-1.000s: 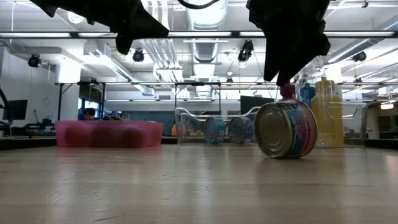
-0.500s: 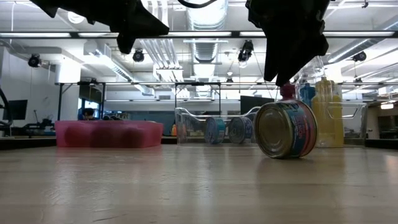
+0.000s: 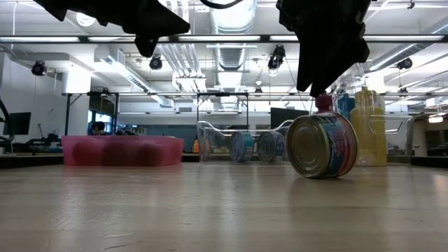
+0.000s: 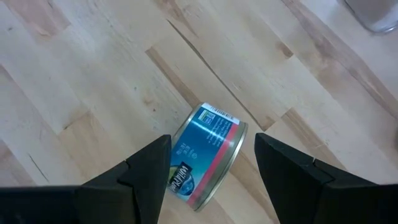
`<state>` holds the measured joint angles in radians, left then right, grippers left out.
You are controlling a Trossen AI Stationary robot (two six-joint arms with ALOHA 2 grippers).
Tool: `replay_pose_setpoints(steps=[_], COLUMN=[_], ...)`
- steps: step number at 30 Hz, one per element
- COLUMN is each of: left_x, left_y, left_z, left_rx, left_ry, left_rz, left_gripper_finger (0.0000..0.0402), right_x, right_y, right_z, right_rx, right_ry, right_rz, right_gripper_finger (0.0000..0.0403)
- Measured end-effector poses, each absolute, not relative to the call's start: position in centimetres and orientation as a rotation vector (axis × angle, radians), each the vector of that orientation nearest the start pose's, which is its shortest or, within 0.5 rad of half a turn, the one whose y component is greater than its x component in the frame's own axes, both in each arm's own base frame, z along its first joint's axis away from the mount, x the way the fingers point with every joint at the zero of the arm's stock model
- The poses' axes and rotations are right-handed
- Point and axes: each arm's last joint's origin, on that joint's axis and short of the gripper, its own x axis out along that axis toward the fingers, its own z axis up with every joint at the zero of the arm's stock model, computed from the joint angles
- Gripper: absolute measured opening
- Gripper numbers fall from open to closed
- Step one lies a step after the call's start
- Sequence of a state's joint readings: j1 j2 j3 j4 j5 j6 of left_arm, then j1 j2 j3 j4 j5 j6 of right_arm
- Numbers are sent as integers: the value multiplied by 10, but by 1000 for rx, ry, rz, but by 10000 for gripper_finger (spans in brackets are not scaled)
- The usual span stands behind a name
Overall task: Pick & Place Food Item
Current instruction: Put the blue pink tuna can into the left transparent bin
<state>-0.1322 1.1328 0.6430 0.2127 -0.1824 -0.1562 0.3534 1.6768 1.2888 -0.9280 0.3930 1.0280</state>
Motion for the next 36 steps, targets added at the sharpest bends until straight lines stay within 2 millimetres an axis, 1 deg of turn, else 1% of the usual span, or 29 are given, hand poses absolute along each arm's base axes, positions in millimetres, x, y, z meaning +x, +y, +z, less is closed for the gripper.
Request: replay_pose_setpoints(steps=[12,17,32,36], left_x=[244,243,243,243], left_y=[-27,-27,-27,-27], left_z=[254,254,253,253], left_rx=[-112,-112,-112,-112], left_ry=[270,271,272,271], left_rz=[71,71,72,71], left_gripper_finger=[3,3,3,3], right_x=[306,308,310,310], right_y=[101,102,102,101], right_z=[237,238,238,238], right_rx=[421,401,379,364], right_ry=[1043,1032,1028,1033], right_rz=[-628,-594,-575,-567], right_gripper_finger=[228,228,228,238])
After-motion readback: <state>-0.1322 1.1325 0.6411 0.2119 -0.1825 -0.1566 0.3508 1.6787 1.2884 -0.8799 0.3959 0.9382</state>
